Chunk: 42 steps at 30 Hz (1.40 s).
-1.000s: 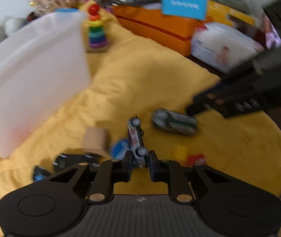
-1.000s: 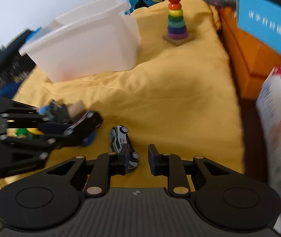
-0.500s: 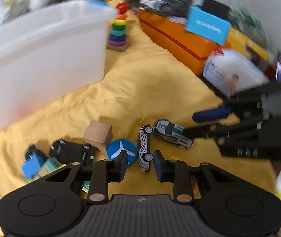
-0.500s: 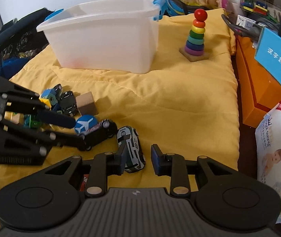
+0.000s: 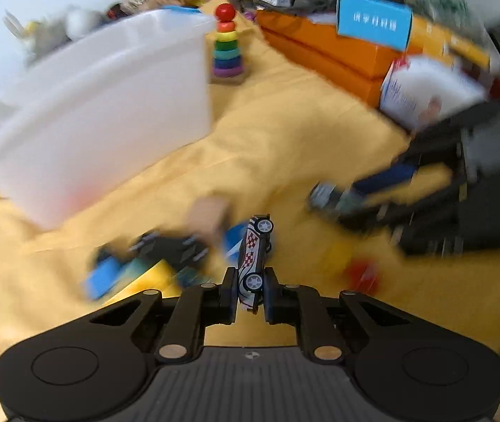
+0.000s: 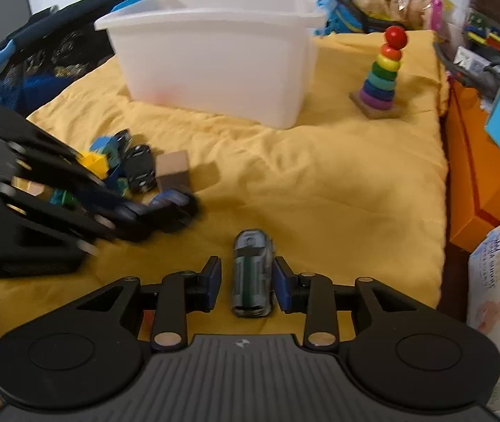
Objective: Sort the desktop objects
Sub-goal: 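Grasp the white-red car with the left gripper while the right grasps a silver-green car, then carry both cars over the white bin and open both grippers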
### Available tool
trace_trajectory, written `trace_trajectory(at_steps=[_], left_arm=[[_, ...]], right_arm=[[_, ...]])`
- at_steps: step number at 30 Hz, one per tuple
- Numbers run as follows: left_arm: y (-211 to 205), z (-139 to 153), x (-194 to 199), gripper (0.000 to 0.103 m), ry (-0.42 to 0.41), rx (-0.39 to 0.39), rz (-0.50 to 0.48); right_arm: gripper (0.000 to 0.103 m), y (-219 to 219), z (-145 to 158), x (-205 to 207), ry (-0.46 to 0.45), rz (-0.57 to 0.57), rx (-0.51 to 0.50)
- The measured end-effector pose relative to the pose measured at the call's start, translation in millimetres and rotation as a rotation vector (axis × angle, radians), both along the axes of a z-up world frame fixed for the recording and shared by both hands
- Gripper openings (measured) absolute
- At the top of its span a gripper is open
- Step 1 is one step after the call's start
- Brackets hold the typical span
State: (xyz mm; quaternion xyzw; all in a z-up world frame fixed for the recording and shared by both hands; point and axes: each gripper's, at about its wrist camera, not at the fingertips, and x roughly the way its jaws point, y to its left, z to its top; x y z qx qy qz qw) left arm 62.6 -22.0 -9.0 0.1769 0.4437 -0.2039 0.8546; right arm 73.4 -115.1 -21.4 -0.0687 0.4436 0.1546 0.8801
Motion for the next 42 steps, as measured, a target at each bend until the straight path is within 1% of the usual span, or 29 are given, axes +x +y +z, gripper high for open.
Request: trace_trajectory(at_steps=[2,3,4,6,7,8,11,12,15,17,19,21,22,23,24,25,26,29,32,34,36,39,42], left_arm=[[5,-5,-15,0.017,-0.019,0.111,-0.002],[4,-11,-23,0.017,-0.032,0.171,-0.022],[1,-16,-30,0.019,-0.041,0.213,-0.039],[-10,-23,-44,0.024,-0.077,0.264,-0.084],[-14,-24,-49,0.032,-0.090,0.270,-0.101],[-19,-22,-54,0.037,-0.093,0.254,-0.120],[-18,-14,-60,0.042,-0.064,0.113,-0.125],[-14,-12,-58,0.042,-0.057,0.072,-0.093],[1,-6,-47,0.041,-0.073,0.010,0.028],[8,-3,-38,0.044,-0.065,-0.034,0.083],[10,-10,-28,0.044,-0.041,-0.042,0.089],[10,-26,-19,0.044,-0.005,-0.021,0.090],[11,-32,-15,0.041,0.033,-0.033,0.091],[15,-33,-14,0.036,0.038,-0.071,0.094],[18,-34,-12,0.036,0.055,-0.094,0.093],[19,-33,-13,0.035,0.058,-0.103,0.090],[20,-32,-13,0.035,0.064,-0.112,0.086],[23,-23,-14,0.035,0.064,-0.135,0.069],[28,0,-15,0.035,0.020,-0.155,0.060],[35,21,-9,0.035,-0.037,-0.178,0.067],[40,42,1,0.035,-0.115,-0.193,0.092],[43,79,25,0.035,-0.258,-0.188,0.101],[52,113,55,0.035,-0.350,-0.211,0.106]], right_arm=[[0.039,4,-5,0,-0.001,0.014,-0.020],[0.039,5,-7,1,0.002,0.015,-0.035],[0.040,5,-11,4,0.011,0.013,-0.040],[0.040,3,-14,6,0.023,0.006,-0.025],[0.040,3,-15,6,0.024,0.010,-0.027],[0.039,3,-15,6,0.024,0.017,-0.031],[0.039,1,-14,7,0.025,0.029,-0.033],[0.039,1,-14,7,0.028,0.030,-0.034],[0.039,0,-14,8,0.034,0.034,-0.025],[0.039,0,-13,8,0.028,0.043,-0.023],[0.043,1,-14,9,0.028,0.048,-0.028],[0.045,2,-18,11,0.036,0.040,-0.028],[0.045,2,-20,11,0.037,0.036,-0.026],[0.045,1,-21,10,0.031,0.034,-0.023],[0.045,1,-21,9,0.024,0.036,-0.025],[0.042,2,-22,9,0.019,0.038,-0.028],[0.033,2,-21,7,0.015,0.037,-0.030],[0.033,6,-18,5,0.022,0.044,-0.050],[0.033,10,-8,3,0.017,0.055,-0.056],[0.033,13,3,4,-0.007,0.061,-0.064],[0.033,17,20,8,-0.055,0.063,-0.067],[0.033,22,49,24,-0.127,0.050,-0.048],[0.033,26,81,47,-0.210,0.033,-0.005]])
